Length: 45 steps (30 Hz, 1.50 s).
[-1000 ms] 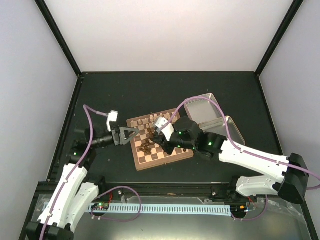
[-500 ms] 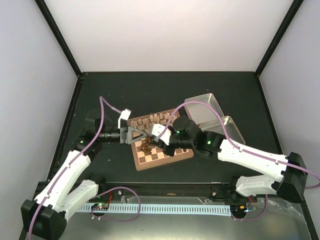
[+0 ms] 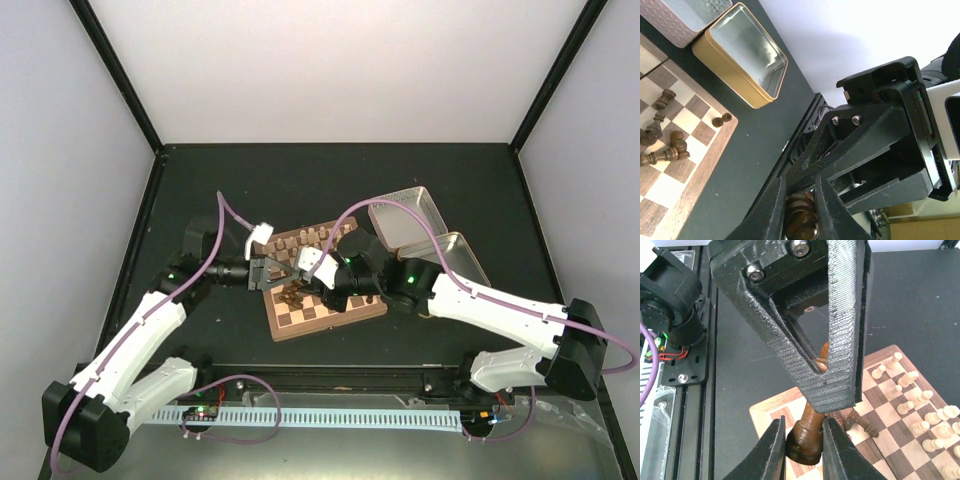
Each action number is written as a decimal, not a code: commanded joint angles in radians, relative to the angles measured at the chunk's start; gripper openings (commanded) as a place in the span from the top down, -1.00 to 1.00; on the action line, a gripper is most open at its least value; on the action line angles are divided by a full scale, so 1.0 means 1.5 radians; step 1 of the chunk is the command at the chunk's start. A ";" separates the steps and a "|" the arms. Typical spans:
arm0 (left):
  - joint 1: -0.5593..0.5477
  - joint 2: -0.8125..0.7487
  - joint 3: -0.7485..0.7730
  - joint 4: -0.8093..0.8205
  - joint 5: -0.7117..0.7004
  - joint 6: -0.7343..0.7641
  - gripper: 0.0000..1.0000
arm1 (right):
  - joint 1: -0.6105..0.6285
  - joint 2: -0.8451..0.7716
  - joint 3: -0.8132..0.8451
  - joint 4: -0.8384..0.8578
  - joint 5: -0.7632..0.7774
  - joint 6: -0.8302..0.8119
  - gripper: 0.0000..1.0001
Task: Set up the chess pieces on the board
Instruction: Place the chess piece on the chessboard.
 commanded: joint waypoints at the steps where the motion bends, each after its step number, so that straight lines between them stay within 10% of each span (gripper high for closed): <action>1: -0.011 0.001 0.028 -0.008 0.009 0.021 0.95 | -0.001 0.009 0.023 -0.001 0.010 0.024 0.68; 13: -0.043 -0.037 0.021 -0.022 -0.236 0.029 0.97 | -0.025 -0.105 -0.079 0.035 0.138 0.207 -0.40; 24: -0.282 0.011 0.019 -0.069 -0.749 -0.020 0.97 | -0.071 -0.154 -0.140 -0.047 0.462 0.468 -0.45; 45: -0.495 0.284 -0.023 0.097 -0.874 -0.008 0.97 | -0.155 -0.076 -0.133 -0.081 0.418 0.487 -0.45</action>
